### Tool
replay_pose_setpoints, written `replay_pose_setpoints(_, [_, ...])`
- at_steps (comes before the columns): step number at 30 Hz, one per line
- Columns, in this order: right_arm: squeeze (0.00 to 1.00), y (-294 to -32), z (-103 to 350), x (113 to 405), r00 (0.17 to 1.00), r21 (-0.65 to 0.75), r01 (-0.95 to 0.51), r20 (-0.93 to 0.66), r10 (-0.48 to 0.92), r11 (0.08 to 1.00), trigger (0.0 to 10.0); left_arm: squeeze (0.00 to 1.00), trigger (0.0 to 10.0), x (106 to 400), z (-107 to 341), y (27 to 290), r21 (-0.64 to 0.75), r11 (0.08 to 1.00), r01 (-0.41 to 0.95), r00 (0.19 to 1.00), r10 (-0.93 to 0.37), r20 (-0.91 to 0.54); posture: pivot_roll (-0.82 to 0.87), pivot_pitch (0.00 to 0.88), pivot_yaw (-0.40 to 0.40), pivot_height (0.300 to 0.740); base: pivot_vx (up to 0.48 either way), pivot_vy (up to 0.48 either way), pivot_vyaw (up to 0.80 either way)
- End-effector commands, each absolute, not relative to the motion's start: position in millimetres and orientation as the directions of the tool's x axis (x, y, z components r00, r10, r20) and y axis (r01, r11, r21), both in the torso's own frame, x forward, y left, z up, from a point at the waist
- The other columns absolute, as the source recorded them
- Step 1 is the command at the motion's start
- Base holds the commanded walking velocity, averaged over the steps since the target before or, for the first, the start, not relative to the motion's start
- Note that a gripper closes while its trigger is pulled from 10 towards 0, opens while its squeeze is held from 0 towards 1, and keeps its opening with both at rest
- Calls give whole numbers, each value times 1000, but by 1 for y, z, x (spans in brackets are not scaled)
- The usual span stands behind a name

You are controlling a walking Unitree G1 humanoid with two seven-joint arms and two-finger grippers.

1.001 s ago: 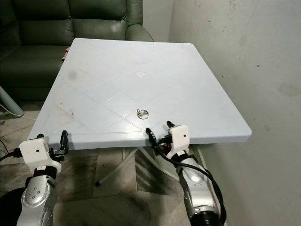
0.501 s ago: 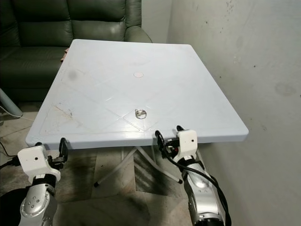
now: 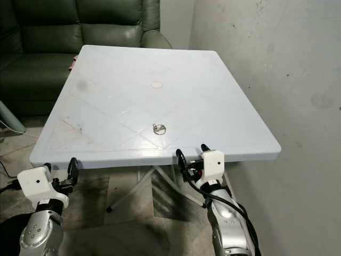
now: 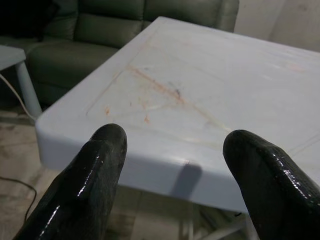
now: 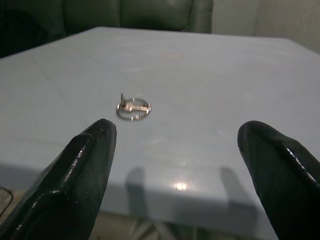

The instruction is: Hang keys on a hook

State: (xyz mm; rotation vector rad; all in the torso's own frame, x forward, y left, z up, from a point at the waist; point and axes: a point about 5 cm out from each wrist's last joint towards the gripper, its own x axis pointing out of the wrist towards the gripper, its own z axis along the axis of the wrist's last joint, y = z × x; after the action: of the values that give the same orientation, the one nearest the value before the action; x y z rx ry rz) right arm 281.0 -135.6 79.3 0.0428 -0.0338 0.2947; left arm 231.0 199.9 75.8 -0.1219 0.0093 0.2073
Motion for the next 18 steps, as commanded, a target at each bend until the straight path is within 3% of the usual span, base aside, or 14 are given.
replay_pose_setpoints(1, [0,-136,85,284,955,26,-292,58,291,956,10000,0,10000,234,80,200,-115,975,-192,981,192,-13,-37,0,-42,740,375,0,0])
replay_pose_setpoints(15, [0,-132,86,284,950,27,-310,60,308,950,10000,0,10000,233,80,196,-123,977,-174,985,173,-20,-36,0,-40,740,373,0,0])
replay_pose_setpoints(18, [0,-131,86,283,949,26,-313,59,311,949,10000,0,10000,234,83,195,-121,976,-180,983,183,10,-37,0,-40,740,91,0,0])
